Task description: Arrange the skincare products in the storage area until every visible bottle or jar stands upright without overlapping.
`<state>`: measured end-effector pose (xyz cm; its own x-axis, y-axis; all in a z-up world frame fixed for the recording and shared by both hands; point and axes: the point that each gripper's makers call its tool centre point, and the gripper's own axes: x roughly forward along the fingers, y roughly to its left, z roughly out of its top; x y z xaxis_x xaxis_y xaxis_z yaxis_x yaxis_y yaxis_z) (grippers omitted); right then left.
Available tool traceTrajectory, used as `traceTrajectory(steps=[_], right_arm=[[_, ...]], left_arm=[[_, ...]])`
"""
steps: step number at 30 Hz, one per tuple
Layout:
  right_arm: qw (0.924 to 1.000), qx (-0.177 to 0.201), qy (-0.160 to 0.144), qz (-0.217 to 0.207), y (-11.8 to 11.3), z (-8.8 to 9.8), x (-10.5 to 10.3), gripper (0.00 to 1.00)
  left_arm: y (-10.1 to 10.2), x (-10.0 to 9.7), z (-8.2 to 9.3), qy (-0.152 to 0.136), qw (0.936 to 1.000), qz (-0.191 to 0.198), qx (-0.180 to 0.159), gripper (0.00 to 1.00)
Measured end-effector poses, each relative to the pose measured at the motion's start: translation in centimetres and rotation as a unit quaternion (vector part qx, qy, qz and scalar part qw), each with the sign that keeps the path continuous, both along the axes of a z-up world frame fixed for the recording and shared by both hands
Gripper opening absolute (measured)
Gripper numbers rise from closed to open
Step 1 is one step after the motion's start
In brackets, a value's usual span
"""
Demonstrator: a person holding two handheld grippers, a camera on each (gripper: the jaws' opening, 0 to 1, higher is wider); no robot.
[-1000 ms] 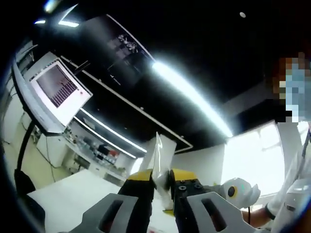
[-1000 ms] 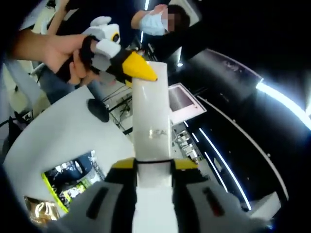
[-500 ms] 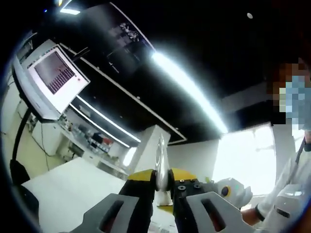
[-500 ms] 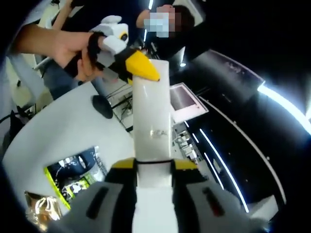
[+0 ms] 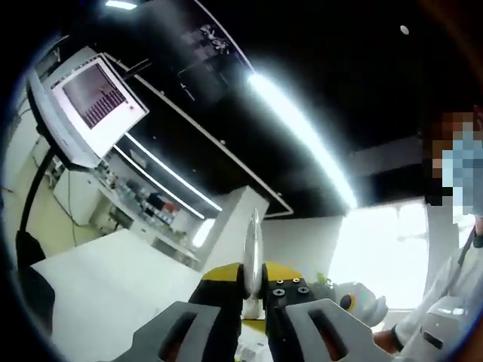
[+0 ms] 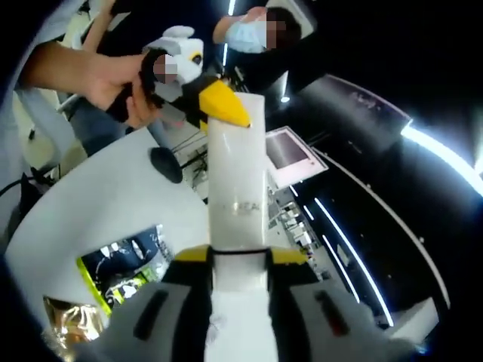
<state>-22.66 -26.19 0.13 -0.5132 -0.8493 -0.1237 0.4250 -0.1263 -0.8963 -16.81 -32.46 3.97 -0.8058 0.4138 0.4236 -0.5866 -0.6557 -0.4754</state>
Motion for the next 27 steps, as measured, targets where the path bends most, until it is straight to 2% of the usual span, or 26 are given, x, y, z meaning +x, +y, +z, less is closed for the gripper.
traceTrajectory(steps=[8, 22, 27], right_arm=[[0.9998, -0.016, -0.012, 0.004, 1.5, -1.0, -0.6, 0.27], [0.9996, -0.027, 0.011, -0.005, 2.7, -0.1, -1.0, 0.27], [0.9994, -0.030, 0.005, -0.013, 2.9, -0.1, -1.4, 0.27]], left_arm=[[1.1, -0.8, -0.6, -0.015, 0.9999, -0.007, 0.000, 0.05], [2.9, -1.8, -0.2, -0.016, 0.9996, -0.024, -0.005, 0.05], [4.0, -2.3, 0.1, -0.019, 0.9991, -0.037, -0.012, 0.06]])
